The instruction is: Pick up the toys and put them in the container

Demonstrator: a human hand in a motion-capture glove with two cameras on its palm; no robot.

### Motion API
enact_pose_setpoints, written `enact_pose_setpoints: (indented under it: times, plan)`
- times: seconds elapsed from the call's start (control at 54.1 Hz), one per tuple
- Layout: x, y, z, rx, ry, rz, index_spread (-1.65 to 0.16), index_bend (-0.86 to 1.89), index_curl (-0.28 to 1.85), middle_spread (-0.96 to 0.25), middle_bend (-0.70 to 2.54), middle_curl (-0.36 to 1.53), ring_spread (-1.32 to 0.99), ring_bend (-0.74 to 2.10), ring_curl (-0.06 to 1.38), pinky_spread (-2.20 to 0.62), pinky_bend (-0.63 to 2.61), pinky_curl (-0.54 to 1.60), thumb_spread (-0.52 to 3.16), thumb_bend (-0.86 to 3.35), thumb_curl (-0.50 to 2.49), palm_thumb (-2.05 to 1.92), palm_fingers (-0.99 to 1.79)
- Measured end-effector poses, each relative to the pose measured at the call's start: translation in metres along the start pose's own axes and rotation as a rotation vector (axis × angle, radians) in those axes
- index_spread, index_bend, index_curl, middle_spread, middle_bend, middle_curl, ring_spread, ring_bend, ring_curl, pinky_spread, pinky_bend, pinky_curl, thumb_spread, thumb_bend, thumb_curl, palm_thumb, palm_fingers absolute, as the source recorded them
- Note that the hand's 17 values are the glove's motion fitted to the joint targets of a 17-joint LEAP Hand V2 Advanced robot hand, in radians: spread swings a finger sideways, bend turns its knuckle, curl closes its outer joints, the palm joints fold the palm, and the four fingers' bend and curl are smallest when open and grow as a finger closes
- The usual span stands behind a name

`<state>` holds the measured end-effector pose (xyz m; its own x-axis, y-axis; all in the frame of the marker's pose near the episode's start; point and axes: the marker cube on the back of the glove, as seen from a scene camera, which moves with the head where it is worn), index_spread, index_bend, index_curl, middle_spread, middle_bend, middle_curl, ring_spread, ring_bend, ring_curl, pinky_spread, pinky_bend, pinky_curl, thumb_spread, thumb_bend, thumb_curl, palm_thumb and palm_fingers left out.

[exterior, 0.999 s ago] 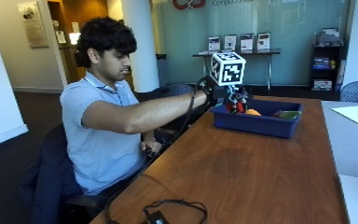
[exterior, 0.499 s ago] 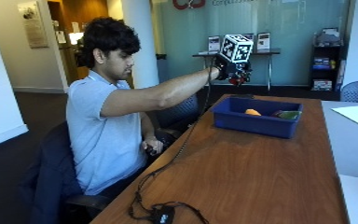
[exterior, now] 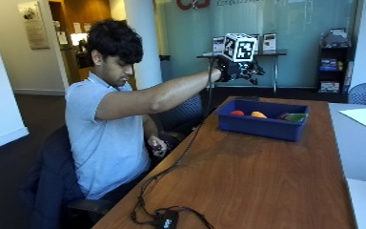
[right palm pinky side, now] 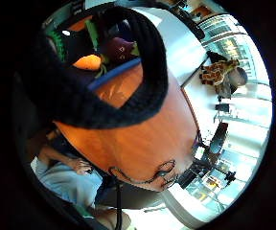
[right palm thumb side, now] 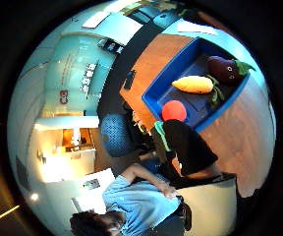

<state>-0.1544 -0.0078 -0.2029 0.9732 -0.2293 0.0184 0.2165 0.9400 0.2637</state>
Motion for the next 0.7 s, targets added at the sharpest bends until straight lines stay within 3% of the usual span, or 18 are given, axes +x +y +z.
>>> enact_pose_setpoints:
  times: [0.296,0.703]
  plan:
    - [0.045,0.032,0.007,0.023,0.173,0.075,-0.31,0.22,0.35,0.03,0.14,0.22,0.01,0.17,0.21,0.00,0.98,0.27,1.45,0.13,0.23,-0.02,-0.14]
    - [0.139,0.085,0.059,-0.009,0.120,0.187,-0.32,0.21,0.38,0.01,0.14,0.22,-0.01,0.16,0.19,0.04,0.82,0.26,1.44,0.03,0.25,-0.01,-0.11]
